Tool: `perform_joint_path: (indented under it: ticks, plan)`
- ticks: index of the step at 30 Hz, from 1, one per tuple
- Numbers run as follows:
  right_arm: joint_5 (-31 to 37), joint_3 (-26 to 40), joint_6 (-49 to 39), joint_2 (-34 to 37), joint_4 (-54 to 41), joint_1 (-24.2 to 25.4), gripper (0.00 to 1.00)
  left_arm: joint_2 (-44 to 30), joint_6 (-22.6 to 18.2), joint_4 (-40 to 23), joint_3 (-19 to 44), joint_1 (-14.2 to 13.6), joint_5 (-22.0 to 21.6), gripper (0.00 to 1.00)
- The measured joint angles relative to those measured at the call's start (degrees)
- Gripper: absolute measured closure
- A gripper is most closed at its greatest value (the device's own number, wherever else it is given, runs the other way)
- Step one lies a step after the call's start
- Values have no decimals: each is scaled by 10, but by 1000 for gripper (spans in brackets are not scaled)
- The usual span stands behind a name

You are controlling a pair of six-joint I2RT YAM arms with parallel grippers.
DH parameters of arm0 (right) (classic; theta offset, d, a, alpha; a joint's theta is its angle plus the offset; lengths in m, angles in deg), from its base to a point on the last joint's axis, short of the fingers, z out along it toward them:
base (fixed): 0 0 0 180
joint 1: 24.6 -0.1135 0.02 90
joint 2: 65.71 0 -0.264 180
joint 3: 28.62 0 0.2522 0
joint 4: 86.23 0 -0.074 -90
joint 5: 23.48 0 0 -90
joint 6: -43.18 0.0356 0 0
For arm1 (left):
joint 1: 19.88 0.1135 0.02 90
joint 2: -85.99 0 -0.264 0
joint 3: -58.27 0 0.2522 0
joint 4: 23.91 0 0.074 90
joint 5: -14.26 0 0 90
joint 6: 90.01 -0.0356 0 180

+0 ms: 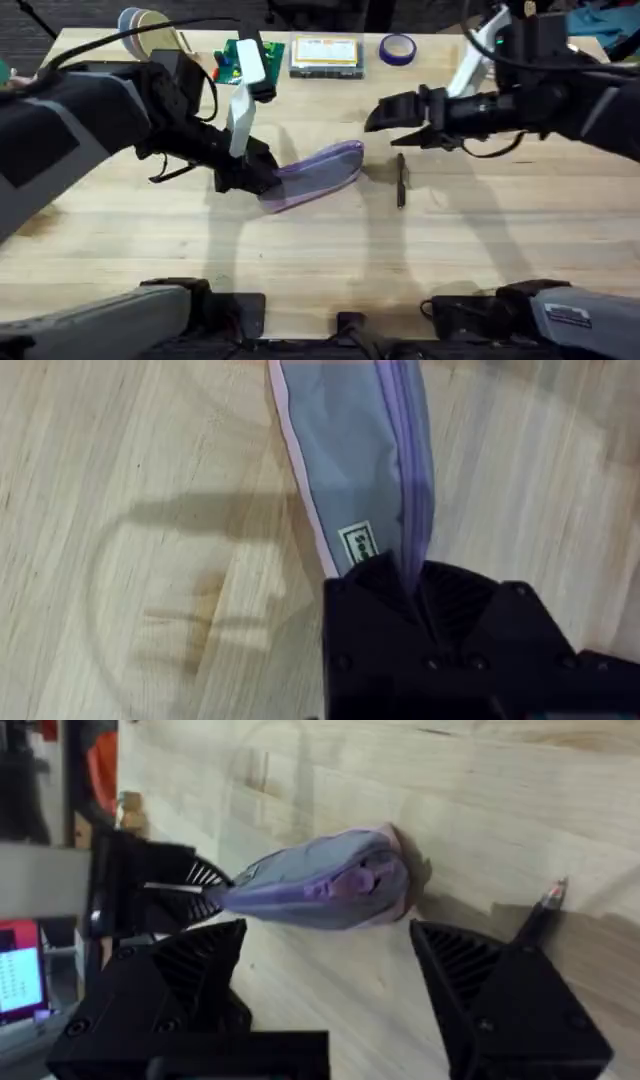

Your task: Unzip the bag, pick up the pens from the table one at a time and place them inside, then zip the bag closed.

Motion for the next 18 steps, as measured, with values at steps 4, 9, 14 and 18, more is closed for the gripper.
perform_joint_path:
  ticks: [4,9,14,18]
  plan:
    - [34,0,42,27,27,-25,4,0,0,0,0,0,0,958]
    - [58,0,95,53,57,-54,4,0,0,0,0,0,0,958]
    - [73,0,144,74,74,-80,4,0,0,0,0,0,0,958]
    - [89,0,180,88,83,-86,4,0,0,0,0,0,0,958]
